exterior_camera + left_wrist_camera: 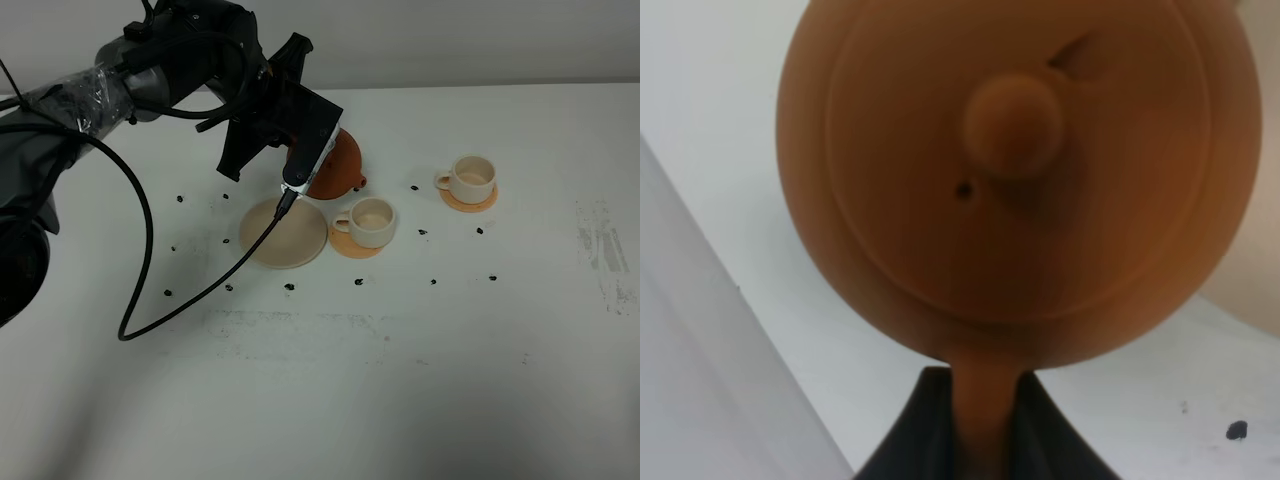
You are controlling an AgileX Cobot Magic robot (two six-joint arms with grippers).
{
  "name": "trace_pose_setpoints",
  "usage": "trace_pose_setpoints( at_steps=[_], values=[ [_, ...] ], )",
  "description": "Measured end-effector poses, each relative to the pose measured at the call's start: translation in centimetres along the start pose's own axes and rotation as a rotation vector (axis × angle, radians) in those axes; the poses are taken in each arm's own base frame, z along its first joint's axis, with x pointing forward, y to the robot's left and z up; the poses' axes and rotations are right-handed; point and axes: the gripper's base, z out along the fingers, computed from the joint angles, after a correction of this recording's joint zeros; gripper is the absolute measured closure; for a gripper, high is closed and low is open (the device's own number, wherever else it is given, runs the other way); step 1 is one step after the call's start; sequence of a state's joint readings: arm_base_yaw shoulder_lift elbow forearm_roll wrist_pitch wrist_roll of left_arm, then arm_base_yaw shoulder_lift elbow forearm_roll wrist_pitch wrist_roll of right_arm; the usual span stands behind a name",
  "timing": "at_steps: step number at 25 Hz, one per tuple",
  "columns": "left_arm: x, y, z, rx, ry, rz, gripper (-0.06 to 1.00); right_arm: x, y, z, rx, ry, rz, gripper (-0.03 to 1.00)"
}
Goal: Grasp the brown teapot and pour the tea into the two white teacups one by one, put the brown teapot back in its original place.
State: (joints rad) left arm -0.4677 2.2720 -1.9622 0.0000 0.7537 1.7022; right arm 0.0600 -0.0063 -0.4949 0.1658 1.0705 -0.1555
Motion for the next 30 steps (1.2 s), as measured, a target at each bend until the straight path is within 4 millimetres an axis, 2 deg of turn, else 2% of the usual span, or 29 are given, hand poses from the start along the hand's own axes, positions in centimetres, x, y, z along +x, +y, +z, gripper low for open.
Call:
trace_pose_setpoints(
  at_steps=[25,30],
  values=[
    [-2.1,0.8,0.2,-0.056,0.077,0.240,0.83,0.0,0.0,0.0,0.000,0.000,0.000,0.54],
    [-2.0,1.0,0.1,-0.067,0.097,0.264,0.83,0.0,0.0,0.0,0.000,0.000,0.000,0.54]
  ],
)
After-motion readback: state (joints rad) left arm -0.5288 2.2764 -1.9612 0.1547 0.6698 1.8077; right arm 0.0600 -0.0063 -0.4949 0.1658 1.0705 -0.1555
